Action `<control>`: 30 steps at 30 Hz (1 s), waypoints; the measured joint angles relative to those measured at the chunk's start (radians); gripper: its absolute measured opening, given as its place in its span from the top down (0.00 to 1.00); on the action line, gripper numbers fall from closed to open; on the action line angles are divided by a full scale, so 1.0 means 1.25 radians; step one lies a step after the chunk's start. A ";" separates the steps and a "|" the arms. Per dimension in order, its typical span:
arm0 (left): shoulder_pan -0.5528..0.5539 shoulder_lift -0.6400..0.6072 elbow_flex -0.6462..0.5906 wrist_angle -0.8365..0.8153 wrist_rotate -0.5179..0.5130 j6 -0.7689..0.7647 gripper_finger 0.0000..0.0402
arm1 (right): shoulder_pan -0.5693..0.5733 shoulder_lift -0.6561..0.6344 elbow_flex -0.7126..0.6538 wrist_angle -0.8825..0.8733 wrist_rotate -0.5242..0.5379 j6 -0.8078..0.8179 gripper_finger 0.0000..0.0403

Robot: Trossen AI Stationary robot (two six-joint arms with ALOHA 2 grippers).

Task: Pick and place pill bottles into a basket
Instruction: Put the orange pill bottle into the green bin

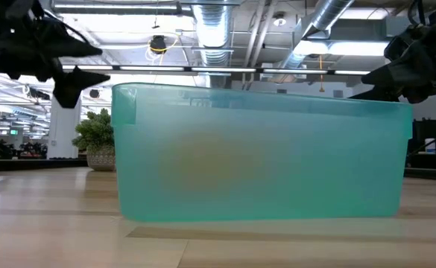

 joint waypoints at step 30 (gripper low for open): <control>0.000 0.603 0.694 -0.613 -0.279 0.206 0.23 | 0.000 0.000 0.000 0.000 0.000 0.000 0.19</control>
